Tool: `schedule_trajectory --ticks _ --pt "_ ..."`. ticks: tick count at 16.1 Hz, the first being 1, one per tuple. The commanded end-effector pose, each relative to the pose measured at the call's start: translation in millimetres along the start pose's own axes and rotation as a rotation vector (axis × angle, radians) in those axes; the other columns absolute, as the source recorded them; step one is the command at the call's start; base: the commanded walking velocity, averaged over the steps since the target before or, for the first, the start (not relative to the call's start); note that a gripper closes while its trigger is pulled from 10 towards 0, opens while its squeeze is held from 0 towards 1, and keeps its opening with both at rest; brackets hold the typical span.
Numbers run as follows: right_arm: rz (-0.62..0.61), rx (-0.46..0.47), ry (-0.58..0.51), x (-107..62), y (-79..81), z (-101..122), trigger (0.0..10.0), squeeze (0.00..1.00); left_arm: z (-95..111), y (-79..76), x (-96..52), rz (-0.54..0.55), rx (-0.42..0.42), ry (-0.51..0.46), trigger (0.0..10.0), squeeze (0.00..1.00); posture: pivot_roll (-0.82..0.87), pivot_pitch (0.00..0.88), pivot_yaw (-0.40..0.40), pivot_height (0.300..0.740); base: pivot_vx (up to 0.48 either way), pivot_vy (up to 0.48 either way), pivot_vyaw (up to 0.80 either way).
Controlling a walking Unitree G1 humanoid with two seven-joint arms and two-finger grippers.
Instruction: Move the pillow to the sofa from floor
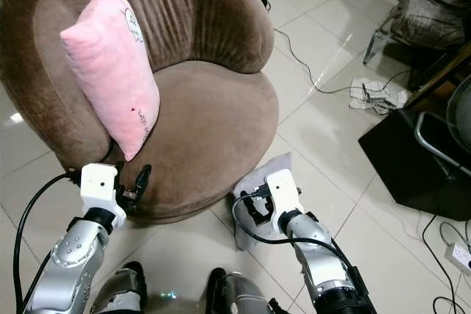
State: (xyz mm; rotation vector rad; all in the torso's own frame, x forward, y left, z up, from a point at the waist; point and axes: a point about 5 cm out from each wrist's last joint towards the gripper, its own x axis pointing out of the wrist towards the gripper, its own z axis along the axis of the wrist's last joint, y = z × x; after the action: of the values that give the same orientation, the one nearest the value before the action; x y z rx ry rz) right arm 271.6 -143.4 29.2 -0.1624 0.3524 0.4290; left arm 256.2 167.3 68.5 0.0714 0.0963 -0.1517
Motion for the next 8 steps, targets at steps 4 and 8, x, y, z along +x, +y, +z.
schedule_trajectory --ticks 4,8 --pt "-0.018 -0.004 0.034 -0.9 -2.0 -4.9 10.0 0.0 6.6 -9.1 16.9 0.043 -0.036 0.008 10.0 0.0 -0.02 0.235 -0.178 0.74 0.0 0.0 0.0" --pt "-0.02 -0.006 0.033 -2.7 -2.7 -5.2 10.0 0.0 5.1 -10.5 19.3 0.071 -0.046 0.032 10.0 0.0 -0.03 0.234 -0.184 0.74 0.0 0.0 0.0"
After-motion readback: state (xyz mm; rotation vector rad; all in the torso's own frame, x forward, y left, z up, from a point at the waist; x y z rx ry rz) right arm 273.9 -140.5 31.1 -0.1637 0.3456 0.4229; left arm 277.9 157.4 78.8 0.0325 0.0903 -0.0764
